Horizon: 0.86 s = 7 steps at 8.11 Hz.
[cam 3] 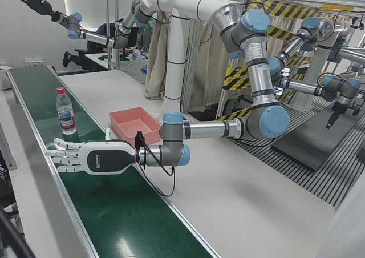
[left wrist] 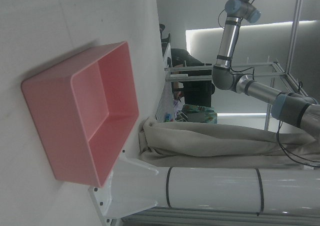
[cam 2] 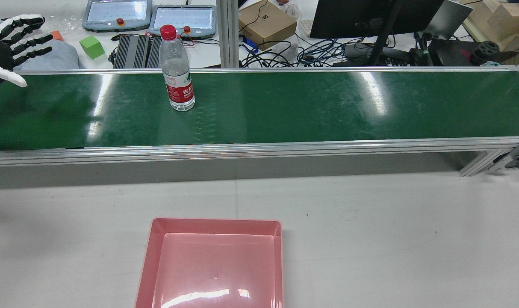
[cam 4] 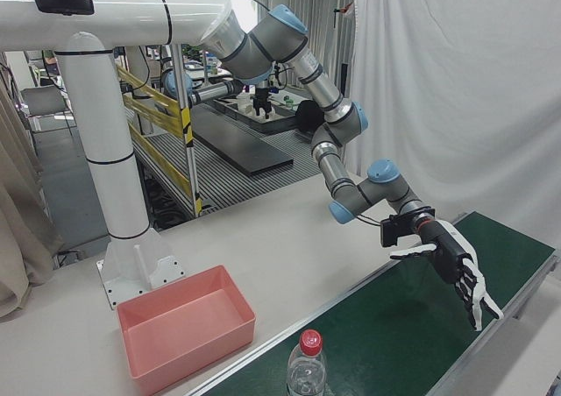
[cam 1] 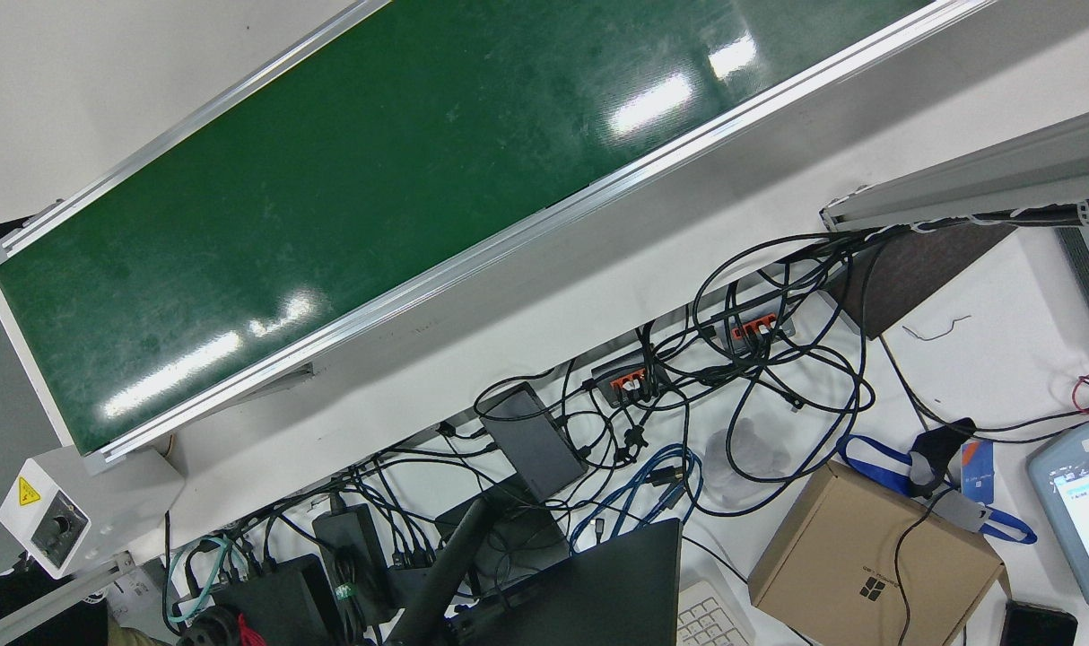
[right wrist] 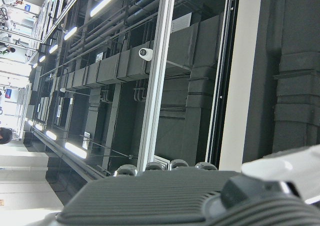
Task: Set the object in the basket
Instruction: 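Move the left hand forward toward the approaching red-capped water bottle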
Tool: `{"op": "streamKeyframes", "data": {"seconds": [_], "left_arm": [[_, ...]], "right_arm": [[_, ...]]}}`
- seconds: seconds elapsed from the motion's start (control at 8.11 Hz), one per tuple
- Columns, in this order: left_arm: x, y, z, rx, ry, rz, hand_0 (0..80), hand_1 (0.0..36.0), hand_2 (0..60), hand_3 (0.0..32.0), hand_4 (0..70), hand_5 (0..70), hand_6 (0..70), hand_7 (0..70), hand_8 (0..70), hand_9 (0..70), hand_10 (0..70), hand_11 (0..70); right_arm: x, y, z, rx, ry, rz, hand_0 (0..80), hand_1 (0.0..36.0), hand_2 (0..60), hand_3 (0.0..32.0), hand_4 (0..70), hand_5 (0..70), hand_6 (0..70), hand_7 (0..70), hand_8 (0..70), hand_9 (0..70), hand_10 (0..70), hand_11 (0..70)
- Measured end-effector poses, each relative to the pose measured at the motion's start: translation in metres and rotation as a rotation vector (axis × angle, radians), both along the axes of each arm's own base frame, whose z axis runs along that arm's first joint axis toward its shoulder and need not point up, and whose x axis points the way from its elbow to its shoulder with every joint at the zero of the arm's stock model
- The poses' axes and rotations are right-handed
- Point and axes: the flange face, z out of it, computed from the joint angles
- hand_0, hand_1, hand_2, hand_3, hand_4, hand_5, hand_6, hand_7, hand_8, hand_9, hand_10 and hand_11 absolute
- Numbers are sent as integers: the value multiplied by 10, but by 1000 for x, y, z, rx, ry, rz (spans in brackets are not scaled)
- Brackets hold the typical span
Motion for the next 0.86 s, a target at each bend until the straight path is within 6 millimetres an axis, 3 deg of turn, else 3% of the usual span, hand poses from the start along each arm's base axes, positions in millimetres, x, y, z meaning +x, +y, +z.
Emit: {"op": "streamKeyframes", "data": {"seconds": [0.62,0.86], "left_arm": [[3,-4,-10,13,5,2,642,114,0,96,10,252,43,25,96,116,56,102],[19,-6,-21,19,12,20,637,103,0,96,33,261,54,33,110,116,75,129]], "right_arm": [[0,0,0,0,0,0,0,0,0,0,0,0,0,0,0,0,0,0],[0,0,0,-1,0,0,0,0,0,0,0,0,0,0,0,0,0,0]]}}
